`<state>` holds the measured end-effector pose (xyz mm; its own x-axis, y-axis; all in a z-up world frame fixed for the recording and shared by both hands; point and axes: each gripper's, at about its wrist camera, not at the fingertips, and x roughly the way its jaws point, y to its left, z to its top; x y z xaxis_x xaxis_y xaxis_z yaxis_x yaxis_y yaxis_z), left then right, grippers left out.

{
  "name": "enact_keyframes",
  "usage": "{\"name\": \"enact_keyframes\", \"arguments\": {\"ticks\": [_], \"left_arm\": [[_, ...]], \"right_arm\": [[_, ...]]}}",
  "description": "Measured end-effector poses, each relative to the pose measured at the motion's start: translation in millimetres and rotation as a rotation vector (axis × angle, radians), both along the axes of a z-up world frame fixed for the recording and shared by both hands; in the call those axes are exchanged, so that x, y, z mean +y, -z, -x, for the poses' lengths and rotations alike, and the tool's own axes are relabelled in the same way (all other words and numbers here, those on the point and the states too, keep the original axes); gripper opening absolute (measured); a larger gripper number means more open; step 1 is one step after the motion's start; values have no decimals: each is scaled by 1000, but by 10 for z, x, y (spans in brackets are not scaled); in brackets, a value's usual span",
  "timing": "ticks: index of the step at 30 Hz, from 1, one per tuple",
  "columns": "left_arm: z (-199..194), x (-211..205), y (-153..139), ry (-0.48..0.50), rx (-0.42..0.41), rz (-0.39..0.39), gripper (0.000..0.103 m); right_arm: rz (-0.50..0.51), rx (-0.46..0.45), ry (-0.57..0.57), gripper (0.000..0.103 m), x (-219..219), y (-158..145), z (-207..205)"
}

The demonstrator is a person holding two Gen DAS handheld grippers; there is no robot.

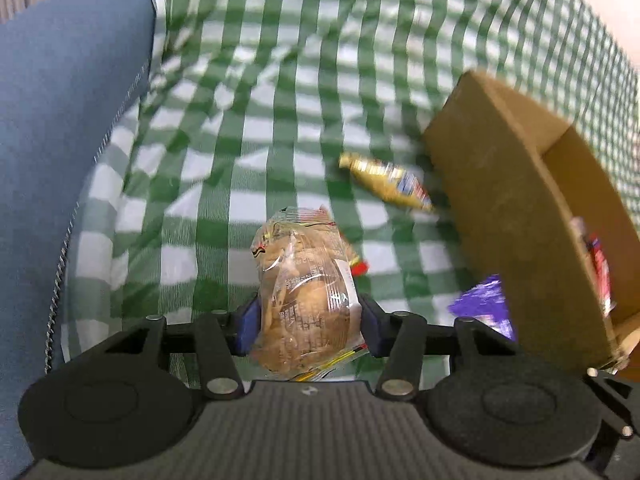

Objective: Organize snacks
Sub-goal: 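Carry the cookie bag and purple bar over the box with both tools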

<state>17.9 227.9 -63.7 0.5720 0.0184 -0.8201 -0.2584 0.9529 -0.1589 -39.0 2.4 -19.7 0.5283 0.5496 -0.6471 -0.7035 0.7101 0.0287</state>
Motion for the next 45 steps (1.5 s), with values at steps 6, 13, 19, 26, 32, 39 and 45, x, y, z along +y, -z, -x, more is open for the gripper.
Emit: {"name": "enact_keyframes", "arguments": {"ticks": [6, 13, 19, 26, 32, 39, 45], "left_arm": [[96, -116, -292, 14, -149, -23, 56], [43, -524, -476, 101, -291, -117, 55], [-14, -1015, -563, 184, -409, -141, 55], [-197, -1576, -600, 282, -526, -119, 55], [-393, -2048, -517, 412, -555, -115, 55], [-709, -2267, -427, 480, -557, -74, 55], [-895, -2329, -392, 473, -540, -23, 55]], "right_arm": [[-133, -100, 17, 16, -306, -481, 15], [-265, -230, 128, 16, -911, -1131, -312], [-217, -333, 299, 16, -1494, -1202, -827], [-156, -311, 430, 16, -1853, -965, -1026], [-75, -332, 421, 16, -1854, -848, -1128], [-68, -309, 458, 16, -1936, -812, -1210], [-57, -283, 507, 16, -1943, -759, -1278]]}}
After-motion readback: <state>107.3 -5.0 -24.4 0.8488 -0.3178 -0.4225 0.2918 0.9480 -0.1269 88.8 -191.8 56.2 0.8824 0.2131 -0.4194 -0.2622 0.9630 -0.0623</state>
